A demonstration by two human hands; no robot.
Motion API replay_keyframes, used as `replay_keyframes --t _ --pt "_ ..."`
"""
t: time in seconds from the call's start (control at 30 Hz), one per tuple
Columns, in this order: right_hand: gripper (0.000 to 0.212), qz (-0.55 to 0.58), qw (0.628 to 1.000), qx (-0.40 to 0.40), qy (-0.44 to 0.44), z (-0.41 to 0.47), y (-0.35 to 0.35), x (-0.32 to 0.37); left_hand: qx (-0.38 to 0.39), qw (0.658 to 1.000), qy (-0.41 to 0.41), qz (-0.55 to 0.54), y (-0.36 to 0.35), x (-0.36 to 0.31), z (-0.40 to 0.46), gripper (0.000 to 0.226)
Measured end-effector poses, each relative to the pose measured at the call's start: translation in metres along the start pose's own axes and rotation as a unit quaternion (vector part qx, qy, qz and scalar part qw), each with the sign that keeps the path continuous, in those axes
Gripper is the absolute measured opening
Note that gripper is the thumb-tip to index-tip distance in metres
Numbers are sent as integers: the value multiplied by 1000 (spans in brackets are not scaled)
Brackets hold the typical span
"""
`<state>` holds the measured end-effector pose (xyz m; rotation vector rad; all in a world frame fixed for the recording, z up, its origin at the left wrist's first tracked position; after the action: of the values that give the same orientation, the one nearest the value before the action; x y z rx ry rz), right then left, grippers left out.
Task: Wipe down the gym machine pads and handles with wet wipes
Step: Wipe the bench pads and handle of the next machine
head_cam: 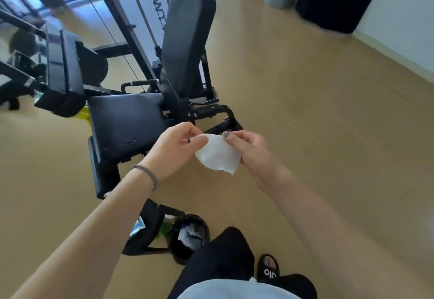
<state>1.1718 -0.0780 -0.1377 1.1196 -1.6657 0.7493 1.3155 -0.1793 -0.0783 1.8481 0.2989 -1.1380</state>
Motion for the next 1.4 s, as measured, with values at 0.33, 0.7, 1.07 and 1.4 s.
replay_keyframes --t 0.33,0.7,1.07,1.4 --pt "51 -287 949 70 114 120 -38 70 -118 982 88 -122 33 41 67 20" --pt "53 -54 966 245 -62 257 -128 108 -221 938 134 -229 122 77 169 25" --pt "38 95 855 460 -219 337 -224 159 -368 885 221 -179 207 107 234 18" --pt "46 50 902 354 -240 419 -300 148 -644 706 293 -32 338 154 148 15"
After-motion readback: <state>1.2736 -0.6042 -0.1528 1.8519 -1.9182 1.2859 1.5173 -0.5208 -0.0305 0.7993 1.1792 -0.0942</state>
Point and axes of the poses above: each hand's wrist, its own z-axis towards the middle knuckle, its own y-axis out of the back of the hand, x = y × z, the point moved 10 cm from there along z, towards the middle knuckle, and after that the axes turned 6 degrees about -z, right-handed, at the moved point
